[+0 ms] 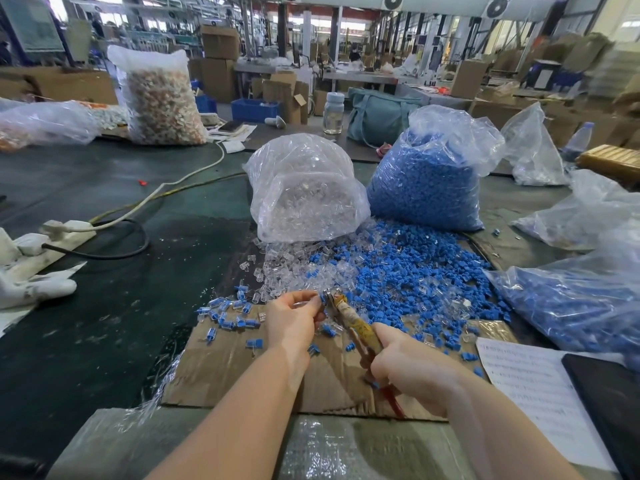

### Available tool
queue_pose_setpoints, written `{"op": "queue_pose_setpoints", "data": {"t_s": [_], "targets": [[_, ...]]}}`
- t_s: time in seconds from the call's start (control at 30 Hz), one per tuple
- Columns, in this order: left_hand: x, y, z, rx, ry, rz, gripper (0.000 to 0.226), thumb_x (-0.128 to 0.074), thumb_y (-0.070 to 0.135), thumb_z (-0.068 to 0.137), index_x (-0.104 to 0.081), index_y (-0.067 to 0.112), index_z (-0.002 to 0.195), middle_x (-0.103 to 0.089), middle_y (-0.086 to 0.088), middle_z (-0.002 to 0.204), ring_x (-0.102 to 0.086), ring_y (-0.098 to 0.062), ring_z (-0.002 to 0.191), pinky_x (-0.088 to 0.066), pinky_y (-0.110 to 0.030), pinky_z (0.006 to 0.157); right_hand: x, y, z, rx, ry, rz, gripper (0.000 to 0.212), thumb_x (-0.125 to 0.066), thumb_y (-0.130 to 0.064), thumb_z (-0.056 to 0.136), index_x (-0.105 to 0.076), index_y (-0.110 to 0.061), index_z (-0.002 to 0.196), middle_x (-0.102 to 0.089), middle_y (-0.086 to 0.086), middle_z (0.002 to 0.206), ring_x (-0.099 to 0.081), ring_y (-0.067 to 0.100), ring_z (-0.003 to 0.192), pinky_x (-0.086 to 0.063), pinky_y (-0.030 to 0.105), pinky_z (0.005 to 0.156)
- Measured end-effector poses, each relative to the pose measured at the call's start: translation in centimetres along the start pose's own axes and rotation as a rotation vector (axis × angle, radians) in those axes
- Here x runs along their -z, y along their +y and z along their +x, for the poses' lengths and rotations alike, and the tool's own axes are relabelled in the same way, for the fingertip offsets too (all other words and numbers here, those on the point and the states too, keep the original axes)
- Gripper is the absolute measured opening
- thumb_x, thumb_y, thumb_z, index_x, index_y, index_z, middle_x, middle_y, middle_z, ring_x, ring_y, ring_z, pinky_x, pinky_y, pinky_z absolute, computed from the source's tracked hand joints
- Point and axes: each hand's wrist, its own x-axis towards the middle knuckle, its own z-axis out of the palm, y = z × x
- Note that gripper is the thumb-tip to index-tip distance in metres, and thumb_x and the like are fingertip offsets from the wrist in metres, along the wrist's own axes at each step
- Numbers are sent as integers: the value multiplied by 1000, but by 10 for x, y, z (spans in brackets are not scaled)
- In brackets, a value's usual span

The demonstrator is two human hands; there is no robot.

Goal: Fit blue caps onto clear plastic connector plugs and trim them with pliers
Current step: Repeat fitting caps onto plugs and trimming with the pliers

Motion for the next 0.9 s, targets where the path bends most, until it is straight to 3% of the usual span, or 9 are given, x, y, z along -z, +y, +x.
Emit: {"op": "queue_pose_setpoints", "data": {"t_s": [0.63, 0.73, 0.9], "targets": [[1, 0, 4, 40, 31, 22, 11, -59, 0, 86, -64, 10, 85, -64, -6, 75, -57, -12, 62, -46, -21, 54, 1, -6, -9, 44, -8, -87, 23, -39, 9, 77, -38, -13, 83, -38, 3, 76, -33, 15, 63, -26, 24, 52], [1, 1, 5, 97, 32, -45, 11, -59, -2, 86, -63, 8, 83, -63, -8, 74, -57, -13, 63, -47, -23, 56, 3, -6, -11, 57, -11, -23, 27, -40, 12, 74, -41, -13, 86, -40, 5, 77, -37, 19, 71, -30, 26, 58], [0, 1, 1, -14, 16, 77, 12, -59, 0, 87, -63, 11, 84, -65, -7, 78, -58, -13, 66, -49, -24, 61, 2, -8, -15, 90, -60, 22, 36, -39, 14, 76, -53, -11, 98, -44, -1, 71, -38, 13, 63, -31, 18, 48]]}}
